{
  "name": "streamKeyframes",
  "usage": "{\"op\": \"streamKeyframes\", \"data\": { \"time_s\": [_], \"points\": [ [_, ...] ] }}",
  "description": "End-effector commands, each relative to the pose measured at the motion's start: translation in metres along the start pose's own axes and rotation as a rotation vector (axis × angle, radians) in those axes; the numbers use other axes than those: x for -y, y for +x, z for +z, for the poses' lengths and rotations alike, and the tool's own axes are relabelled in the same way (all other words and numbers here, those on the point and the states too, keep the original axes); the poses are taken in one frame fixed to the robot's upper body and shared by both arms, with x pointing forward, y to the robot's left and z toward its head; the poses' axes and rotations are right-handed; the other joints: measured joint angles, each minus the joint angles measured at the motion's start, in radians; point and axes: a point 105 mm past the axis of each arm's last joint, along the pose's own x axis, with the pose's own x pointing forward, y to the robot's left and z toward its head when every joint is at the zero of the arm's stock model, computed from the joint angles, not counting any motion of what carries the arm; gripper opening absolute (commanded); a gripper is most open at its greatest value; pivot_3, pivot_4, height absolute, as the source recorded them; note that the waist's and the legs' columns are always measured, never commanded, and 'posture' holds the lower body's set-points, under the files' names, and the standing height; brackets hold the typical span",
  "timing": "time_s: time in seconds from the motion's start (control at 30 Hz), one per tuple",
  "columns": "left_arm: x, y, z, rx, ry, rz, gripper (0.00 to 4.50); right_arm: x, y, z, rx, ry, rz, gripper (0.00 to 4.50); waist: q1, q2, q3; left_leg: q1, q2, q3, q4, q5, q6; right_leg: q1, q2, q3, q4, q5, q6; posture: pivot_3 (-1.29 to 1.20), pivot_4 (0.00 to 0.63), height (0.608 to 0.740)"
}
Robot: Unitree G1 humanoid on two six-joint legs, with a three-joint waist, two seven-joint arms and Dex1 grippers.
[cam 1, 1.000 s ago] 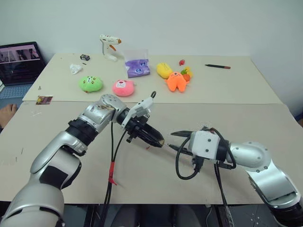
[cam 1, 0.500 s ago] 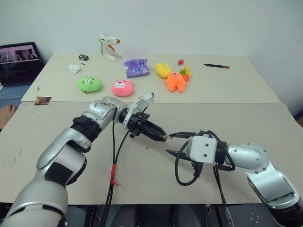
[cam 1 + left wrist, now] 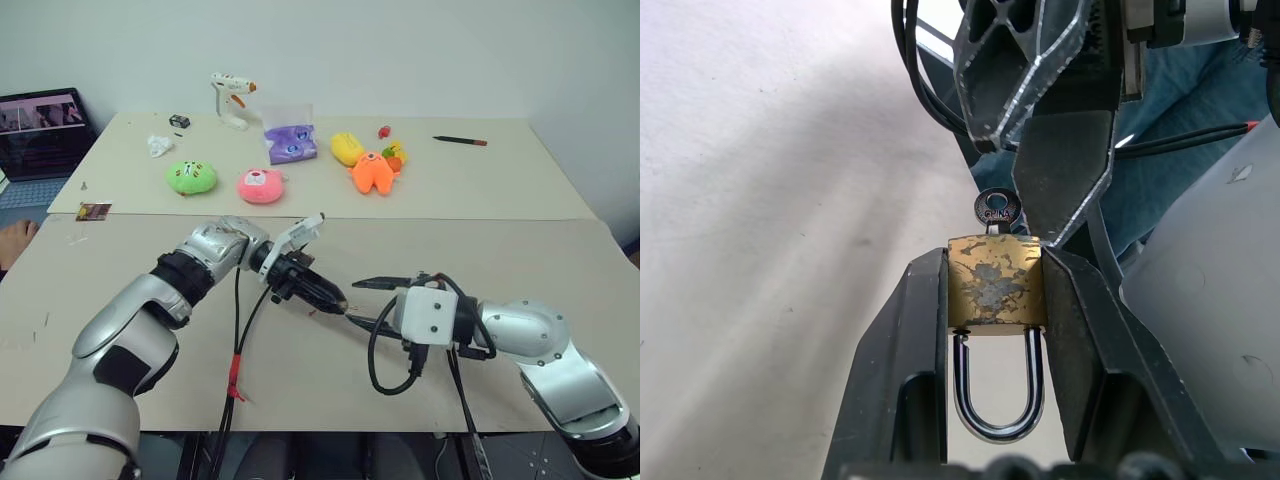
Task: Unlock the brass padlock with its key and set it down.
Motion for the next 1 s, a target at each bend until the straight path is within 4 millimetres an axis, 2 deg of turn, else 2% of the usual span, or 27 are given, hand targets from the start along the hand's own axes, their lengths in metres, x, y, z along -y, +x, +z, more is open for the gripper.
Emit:
{"op": "streamKeyframes", "data": {
  "time_s": [0.03, 0.4, 0.8, 0.83, 0.87, 1.0],
  "points": [
    [0.004, 0.001, 0.011, 0.016, 0.029, -0.023, 0.82, 0.0, -0.001, 0.014, 0.055, -0.046, 0.004, 2.53, 0.0, 0.0, 0.0, 0.0, 0.0, 0.0, 0.0, 0.0, 0.0, 0.0, 0.0, 0.0, 0.0, 0.0, 0.0, 0.0, 0.15, 0.738],
    [0.009, 0.004, 0.023, 0.021, 0.032, -0.053, 0.82, -0.004, 0.002, 0.01, 0.06, -0.061, 0.012, 2.53, 0.0, 0.0, 0.0, 0.0, 0.0, 0.0, 0.0, 0.0, 0.0, 0.0, 0.0, 0.0, 0.0, 0.0, 0.0, 0.0, 0.15, 0.738],
    [0.015, 0.007, 0.024, 0.012, 0.004, -0.081, 0.82, -0.004, 0.003, 0.004, 0.052, -0.066, -0.004, 2.53, 0.0, 0.0, 0.0, 0.0, 0.0, 0.0, 0.0, 0.0, 0.0, 0.0, 0.0, 0.0, 0.0, 0.0, 0.0, 0.0, 0.15, 0.738],
    [0.015, 0.007, 0.024, 0.01, 0.002, -0.082, 0.82, -0.004, 0.003, 0.004, 0.052, -0.066, -0.004, 2.02, 0.0, 0.0, 0.0, 0.0, 0.0, 0.0, 0.0, 0.0, 0.0, 0.0, 0.0, 0.0, 0.0, 0.0, 0.0, 0.0, 0.15, 0.738],
    [0.015, 0.007, 0.024, 0.009, 0.002, -0.082, 0.82, -0.005, 0.003, 0.003, 0.05, -0.066, -0.004, 1.82, 0.0, 0.0, 0.0, 0.0, 0.0, 0.0, 0.0, 0.0, 0.0, 0.0, 0.0, 0.0, 0.0, 0.0, 0.0, 0.0, 0.15, 0.738],
    [0.015, 0.006, 0.024, 0.005, 0.003, -0.078, 0.82, -0.005, 0.002, 0.002, 0.049, -0.069, -0.006, 0.47, 0.0, 0.0, 0.0, 0.0, 0.0, 0.0, 0.0, 0.0, 0.0, 0.0, 0.0, 0.0, 0.0, 0.0, 0.0, 0.0, 0.15, 0.738]
  ]
}}
